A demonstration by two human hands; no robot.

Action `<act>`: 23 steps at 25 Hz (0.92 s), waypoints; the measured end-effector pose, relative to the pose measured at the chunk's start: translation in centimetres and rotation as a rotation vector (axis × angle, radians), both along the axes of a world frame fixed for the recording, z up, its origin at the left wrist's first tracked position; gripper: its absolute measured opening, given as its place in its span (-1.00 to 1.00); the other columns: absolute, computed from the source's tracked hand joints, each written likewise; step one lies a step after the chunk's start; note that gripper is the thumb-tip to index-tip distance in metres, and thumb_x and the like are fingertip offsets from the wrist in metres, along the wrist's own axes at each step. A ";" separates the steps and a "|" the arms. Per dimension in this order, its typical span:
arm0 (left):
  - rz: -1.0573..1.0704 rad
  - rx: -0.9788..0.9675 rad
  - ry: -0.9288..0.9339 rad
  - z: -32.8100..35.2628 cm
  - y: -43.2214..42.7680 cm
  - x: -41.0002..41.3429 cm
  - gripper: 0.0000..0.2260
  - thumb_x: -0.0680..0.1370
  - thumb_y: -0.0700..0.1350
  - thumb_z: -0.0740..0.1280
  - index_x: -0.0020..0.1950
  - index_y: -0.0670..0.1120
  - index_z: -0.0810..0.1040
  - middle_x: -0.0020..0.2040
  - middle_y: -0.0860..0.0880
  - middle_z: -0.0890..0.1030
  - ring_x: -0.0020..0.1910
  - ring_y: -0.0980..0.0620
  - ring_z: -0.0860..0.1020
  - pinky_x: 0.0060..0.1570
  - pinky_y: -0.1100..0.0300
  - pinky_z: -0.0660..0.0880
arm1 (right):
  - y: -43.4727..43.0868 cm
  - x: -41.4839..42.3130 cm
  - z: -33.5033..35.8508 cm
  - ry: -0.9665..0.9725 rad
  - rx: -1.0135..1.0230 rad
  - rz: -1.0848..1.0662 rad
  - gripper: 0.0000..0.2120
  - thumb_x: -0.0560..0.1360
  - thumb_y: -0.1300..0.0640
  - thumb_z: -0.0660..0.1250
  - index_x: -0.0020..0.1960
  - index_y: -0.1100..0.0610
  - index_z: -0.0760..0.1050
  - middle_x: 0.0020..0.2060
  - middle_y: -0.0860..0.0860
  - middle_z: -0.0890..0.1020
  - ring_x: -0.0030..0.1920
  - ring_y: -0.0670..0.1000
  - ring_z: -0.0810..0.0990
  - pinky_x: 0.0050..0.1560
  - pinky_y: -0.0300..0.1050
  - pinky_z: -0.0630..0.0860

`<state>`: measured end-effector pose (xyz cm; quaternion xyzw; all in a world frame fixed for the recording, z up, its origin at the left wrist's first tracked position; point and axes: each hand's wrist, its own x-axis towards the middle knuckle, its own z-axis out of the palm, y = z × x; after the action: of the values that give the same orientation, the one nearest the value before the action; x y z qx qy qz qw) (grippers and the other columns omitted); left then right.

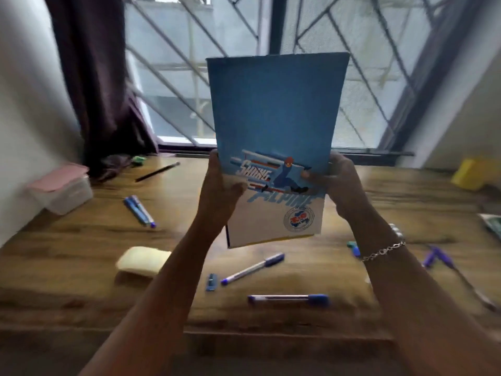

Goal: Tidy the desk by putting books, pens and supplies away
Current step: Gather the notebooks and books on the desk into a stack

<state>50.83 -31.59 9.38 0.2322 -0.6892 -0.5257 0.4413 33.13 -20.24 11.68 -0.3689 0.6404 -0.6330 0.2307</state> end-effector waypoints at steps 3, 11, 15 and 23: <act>-0.064 0.055 0.037 -1.7 4.3 -5.7 -0.51 0.30 -0.26 0.31 0.21 -0.05 0.32 0.15 -0.17 0.54 0.07 -0.20 0.54 0.07 -0.27 0.50 | 5.6 -4.7 -1.1 0.075 0.002 -0.088 -0.45 0.15 0.27 0.39 0.14 0.32 0.44 -0.07 0.14 0.61 -0.17 -0.01 0.60 -0.21 -0.07 0.61; -0.161 0.164 0.017 -4.6 8.1 -9.3 -0.52 0.20 -0.14 0.46 0.08 -0.11 0.42 0.05 -0.17 0.55 0.03 -0.14 0.57 0.00 -0.09 0.58 | 9.8 -8.8 -8.0 0.099 0.144 -0.144 -0.42 0.17 0.16 0.43 0.16 0.27 0.42 0.05 0.22 0.59 0.07 0.29 0.56 -0.04 0.25 0.58; -0.167 0.172 -0.025 -4.4 7.1 -9.9 -0.56 0.35 -0.31 0.42 0.17 -0.19 0.33 0.03 -0.11 0.55 0.00 -0.06 0.58 -0.04 0.01 0.59 | 9.1 -9.4 -8.0 0.070 0.115 -0.071 -0.60 0.38 0.31 0.40 0.18 0.21 0.39 0.10 0.21 0.56 0.12 0.21 0.55 0.02 0.20 0.57; -0.170 0.217 -0.091 -5.6 5.5 -10.4 -0.60 0.41 -0.43 0.37 0.14 -0.14 0.33 0.07 -0.16 0.52 0.08 -0.15 0.54 0.00 -0.06 0.59 | 8.7 -9.6 -9.2 -0.115 0.011 0.014 -0.63 0.42 0.47 0.28 0.16 0.19 0.37 0.08 0.16 0.51 0.04 0.15 0.54 -0.23 -0.12 0.64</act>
<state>40.45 -26.10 3.82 0.2430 -0.6646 -0.6216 0.3360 23.58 -11.57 2.47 -0.3351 0.6271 -0.6479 0.2733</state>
